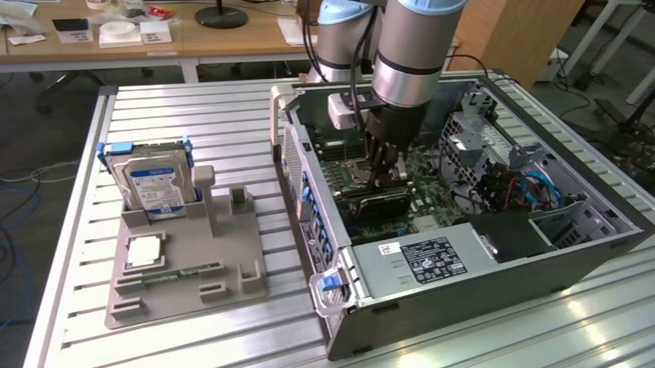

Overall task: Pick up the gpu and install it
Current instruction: 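Press down on the gpu until it lock into place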

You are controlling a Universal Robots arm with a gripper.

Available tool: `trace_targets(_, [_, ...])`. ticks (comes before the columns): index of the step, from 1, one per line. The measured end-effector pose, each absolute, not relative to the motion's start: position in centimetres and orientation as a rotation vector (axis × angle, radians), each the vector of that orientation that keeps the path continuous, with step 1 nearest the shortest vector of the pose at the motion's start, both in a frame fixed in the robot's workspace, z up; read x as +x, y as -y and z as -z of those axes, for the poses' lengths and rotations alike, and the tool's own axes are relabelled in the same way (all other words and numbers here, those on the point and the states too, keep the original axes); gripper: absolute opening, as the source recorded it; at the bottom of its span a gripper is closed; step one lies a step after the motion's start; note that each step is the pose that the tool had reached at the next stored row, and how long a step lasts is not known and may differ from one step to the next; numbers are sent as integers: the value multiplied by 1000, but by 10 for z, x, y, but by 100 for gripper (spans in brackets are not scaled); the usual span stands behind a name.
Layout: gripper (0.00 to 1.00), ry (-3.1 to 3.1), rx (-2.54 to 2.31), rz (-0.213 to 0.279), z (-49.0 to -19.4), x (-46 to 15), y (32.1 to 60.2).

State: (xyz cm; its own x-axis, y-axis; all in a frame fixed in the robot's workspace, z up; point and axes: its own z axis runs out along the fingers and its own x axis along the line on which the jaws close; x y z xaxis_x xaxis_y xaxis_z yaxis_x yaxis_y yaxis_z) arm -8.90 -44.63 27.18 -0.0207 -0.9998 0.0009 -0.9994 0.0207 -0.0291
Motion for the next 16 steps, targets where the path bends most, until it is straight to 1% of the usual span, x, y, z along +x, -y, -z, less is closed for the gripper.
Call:
trace_targets(12, [11, -2230, -2184, 33, -290, -89, 446])
trace_targets(16, [11, -2230, -2184, 33, -291, -89, 446])
